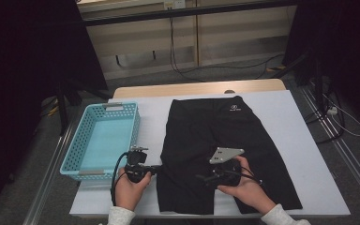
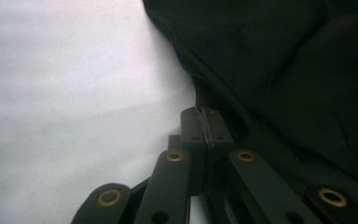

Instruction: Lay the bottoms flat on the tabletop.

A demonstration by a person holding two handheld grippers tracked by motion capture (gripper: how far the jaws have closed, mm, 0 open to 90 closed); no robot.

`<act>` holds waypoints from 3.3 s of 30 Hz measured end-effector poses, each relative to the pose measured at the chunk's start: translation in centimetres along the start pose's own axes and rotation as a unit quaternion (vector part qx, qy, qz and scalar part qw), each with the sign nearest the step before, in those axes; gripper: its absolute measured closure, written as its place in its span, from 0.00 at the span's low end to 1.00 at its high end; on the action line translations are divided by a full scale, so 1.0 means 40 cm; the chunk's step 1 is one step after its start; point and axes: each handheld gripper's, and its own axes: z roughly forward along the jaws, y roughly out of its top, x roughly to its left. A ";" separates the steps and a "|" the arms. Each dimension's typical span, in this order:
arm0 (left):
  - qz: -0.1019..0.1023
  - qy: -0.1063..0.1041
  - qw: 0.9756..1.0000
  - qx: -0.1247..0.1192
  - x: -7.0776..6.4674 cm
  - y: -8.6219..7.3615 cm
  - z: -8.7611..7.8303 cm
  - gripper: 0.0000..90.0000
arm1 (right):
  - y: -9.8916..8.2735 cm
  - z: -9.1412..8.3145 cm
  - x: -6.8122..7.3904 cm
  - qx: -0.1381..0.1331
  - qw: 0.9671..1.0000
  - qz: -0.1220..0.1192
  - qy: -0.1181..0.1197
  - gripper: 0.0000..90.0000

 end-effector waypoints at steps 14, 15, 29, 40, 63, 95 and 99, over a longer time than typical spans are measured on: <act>-0.003 -0.003 1.000 -0.013 0.008 -0.015 -0.033 0.99 | -0.002 -0.007 -0.017 0.000 1.000 0.005 -0.021 0.29; -0.001 -0.003 1.000 -0.012 0.007 -0.014 -0.032 0.99 | -0.002 -0.008 -0.018 -0.002 1.000 0.007 -0.025 0.29; 0.001 -0.005 1.000 -0.006 -0.001 -0.012 -0.014 0.98 | -0.017 0.041 -0.012 0.042 0.998 -0.029 -0.041 0.94; 0.030 0.017 0.999 -0.030 -0.023 0.011 0.012 0.56 | -0.022 0.020 -0.037 0.049 0.996 -0.028 -0.071 1.00; 0.031 -0.008 0.998 -0.048 -0.014 0.072 0.066 0.99 | -0.018 -0.010 -0.004 0.028 0.998 -0.035 -0.047 0.62; 0.019 -0.002 0.998 -0.055 0.002 0.076 0.068 0.93 | -0.039 -0.044 0.002 0.070 0.996 -0.061 0.001 0.96; 0.024 0.014 0.998 -0.058 0.000 0.073 0.061 0.75 | -0.030 -0.039 0.010 0.059 0.997 -0.056 0.005 0.78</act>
